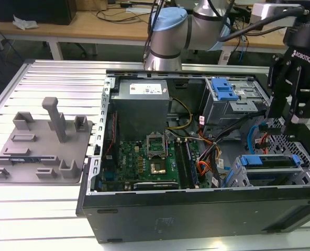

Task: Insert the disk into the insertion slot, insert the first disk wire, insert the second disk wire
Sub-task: 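Insert the first disk wire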

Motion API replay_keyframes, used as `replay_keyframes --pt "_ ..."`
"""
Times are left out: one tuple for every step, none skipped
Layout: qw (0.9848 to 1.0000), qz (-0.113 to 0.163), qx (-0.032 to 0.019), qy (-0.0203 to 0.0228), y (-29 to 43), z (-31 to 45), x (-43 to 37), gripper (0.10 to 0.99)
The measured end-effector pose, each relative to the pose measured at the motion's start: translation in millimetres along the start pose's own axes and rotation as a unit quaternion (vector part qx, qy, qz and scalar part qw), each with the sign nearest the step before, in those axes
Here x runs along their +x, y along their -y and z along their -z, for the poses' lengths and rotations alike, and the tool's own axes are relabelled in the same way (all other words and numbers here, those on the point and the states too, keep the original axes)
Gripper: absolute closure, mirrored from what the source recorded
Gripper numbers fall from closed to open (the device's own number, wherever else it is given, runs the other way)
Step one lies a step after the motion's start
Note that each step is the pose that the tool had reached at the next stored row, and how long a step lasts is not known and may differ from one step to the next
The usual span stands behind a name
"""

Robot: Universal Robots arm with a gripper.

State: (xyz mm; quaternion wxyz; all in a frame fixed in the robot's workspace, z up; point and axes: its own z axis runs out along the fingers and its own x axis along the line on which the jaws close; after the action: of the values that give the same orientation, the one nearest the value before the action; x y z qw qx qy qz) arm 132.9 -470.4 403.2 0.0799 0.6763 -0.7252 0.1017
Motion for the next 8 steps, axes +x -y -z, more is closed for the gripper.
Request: replay_keyframes --pt "1.0 0.0 0.0003 -0.004 5.5 1.4 -9.9 0.525" --pt "1.0 0.0 0.0004 -0.0053 8.2 1.9 -13.9 0.525" --pt "1.0 0.0 0.0005 -0.007 11.4 2.3 -18.3 0.525" --pt "0.9999 0.0 0.0009 -0.0121 14.2 2.9 -24.9 0.525" --pt "0.9999 -0.001 0.0011 -0.0148 14.2 2.5 -26.7 0.525" --pt "0.9999 -0.003 0.0012 -0.0158 14.1 1.7 -27.2 0.525" --pt "0.9998 -0.005 0.0012 -0.0169 14.0 1.3 -27.6 0.525" --pt "0.9998 -0.008 0.0009 -0.0186 14.0 0.6 -27.9 0.525"
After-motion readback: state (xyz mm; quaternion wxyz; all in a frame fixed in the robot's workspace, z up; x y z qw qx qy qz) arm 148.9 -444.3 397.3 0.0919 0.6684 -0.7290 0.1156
